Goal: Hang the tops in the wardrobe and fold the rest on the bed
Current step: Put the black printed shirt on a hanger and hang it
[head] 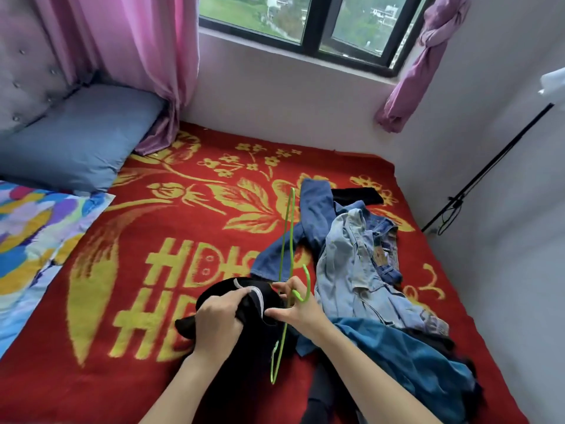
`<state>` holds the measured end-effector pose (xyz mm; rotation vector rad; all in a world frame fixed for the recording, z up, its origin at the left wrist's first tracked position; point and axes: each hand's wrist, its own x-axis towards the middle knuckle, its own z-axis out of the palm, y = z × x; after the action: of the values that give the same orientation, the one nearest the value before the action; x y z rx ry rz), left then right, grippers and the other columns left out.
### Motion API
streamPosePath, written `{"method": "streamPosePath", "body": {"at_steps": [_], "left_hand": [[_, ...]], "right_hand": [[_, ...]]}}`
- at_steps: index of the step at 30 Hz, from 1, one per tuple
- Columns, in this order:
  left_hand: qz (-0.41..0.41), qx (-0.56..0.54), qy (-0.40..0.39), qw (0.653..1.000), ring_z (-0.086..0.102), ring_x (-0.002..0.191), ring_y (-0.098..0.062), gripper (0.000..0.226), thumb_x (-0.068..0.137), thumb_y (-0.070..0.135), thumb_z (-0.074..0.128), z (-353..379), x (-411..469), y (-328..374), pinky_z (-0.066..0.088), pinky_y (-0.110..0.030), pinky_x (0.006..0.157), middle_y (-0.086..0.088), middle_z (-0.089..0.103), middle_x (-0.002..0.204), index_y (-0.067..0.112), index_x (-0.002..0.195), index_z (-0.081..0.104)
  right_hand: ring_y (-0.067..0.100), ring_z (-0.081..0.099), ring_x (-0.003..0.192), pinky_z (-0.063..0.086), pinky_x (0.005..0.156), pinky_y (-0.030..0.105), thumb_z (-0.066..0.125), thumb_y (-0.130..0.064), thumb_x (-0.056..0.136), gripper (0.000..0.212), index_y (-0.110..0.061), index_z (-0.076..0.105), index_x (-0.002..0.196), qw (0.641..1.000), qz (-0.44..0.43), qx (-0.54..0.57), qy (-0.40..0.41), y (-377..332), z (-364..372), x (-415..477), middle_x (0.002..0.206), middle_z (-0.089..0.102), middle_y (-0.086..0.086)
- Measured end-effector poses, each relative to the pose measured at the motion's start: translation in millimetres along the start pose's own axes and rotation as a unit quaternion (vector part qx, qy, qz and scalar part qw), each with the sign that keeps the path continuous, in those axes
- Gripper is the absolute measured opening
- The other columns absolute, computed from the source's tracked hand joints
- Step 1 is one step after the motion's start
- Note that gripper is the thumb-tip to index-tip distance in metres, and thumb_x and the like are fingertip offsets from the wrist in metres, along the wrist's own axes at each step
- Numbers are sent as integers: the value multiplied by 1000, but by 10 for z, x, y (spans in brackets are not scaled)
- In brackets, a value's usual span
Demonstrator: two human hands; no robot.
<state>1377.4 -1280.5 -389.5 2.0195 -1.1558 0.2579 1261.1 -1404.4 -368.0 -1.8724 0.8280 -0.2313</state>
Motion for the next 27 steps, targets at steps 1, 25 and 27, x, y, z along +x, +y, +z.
{"method": "streamPosePath", "body": {"at_steps": [1, 25, 27], "left_hand": [[2, -7, 8, 1000, 58, 43, -17, 42, 66, 16, 37, -4, -4, 10, 37, -27, 61, 1, 70, 64, 12, 82, 76], [-207, -271, -120, 932, 65, 90, -6, 26, 82, 24, 71, -104, 214, 484, 52, -36, 82, 11, 70, 91, 25, 108, 66], [-203, -282, -106, 932, 66, 81, -3, 25, 86, 7, 65, -139, 257, 507, 54, -37, 76, 15, 71, 86, 31, 94, 69]], "right_hand": [[20, 57, 104, 41, 84, 26, 80, -10, 68, 53, -19, 28, 72, 1000, 8, 0, 16, 4, 7, 5, 101, 57, 4], [11, 26, 56, 24, 54, 26, 55, 8, 72, 39, -18, 26, 67, 979, -40, 178, 90, -568, -317, 44, 64, 29, -1], [13, 29, 59, 28, 56, 30, 62, 1, 71, 40, -18, 27, 68, 978, -45, 185, 82, -542, -321, 49, 65, 32, -1]]}}
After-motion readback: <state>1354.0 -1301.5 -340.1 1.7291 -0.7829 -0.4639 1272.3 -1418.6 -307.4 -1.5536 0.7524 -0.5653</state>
